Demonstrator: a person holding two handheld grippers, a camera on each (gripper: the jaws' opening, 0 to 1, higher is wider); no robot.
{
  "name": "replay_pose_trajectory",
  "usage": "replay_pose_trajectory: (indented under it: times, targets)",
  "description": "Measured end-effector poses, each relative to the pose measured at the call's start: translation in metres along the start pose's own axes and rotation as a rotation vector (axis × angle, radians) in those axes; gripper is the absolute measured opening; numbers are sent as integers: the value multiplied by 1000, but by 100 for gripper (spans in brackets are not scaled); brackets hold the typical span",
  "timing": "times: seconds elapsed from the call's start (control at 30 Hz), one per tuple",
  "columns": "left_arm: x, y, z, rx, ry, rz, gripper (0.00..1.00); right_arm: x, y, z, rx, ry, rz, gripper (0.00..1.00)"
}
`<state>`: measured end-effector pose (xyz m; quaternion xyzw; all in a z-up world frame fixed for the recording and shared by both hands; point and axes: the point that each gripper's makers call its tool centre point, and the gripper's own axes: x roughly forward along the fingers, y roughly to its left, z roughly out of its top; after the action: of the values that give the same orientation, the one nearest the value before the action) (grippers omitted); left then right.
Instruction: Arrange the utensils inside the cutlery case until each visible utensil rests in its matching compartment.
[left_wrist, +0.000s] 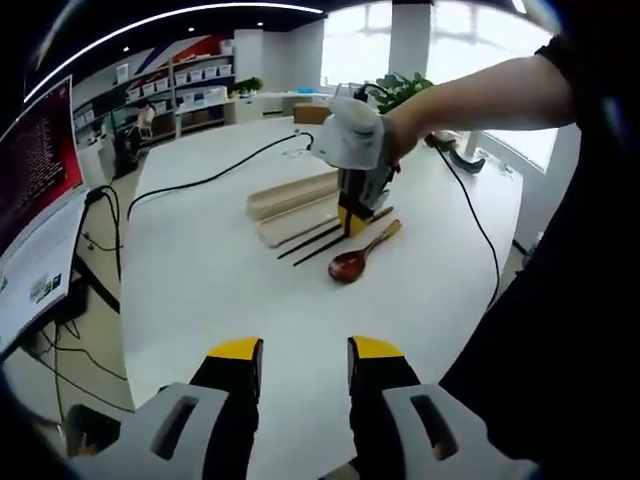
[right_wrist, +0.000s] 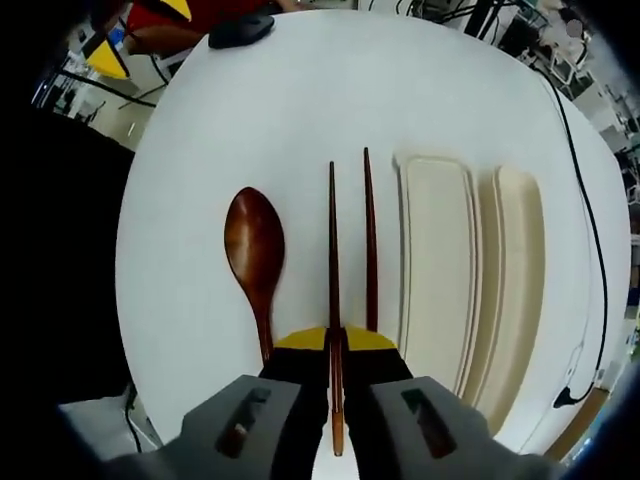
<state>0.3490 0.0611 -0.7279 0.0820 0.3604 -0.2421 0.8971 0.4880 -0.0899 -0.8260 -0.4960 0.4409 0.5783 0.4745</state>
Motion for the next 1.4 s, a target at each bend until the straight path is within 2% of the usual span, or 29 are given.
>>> replay_pose_trajectory:
  times: [0.33, 0.4, 0.47, 0.57, 0.8, 1.07, 1.4]
  targets:
    - [4, -9, -3, 10, 22, -28, 33, 0, 0, 0, 4, -3, -4, 0]
    - [3, -9, 2, 30, 26, -27, 33, 0, 0, 0, 6, 0, 1, 0]
    - [0, -8, 13, 34, 8, -19, 33, 0, 0, 0, 9, 4, 3, 0]
    - [-3, -7, 19, 38, -7, -7, 33, 0, 0, 0, 0, 2, -1, 0]
    - [-14, -3, 12, 41, -5, 19, 33, -2, 0, 0, 25, -15, 4, 0]
    - [-25, 5, 12, 21, -22, 56, 32, -1, 1, 0, 36, 2, -8, 0]
    - [-33, 3, 6, 23, -20, 72, 32, -1, 1, 0, 52, 5, -20, 0]
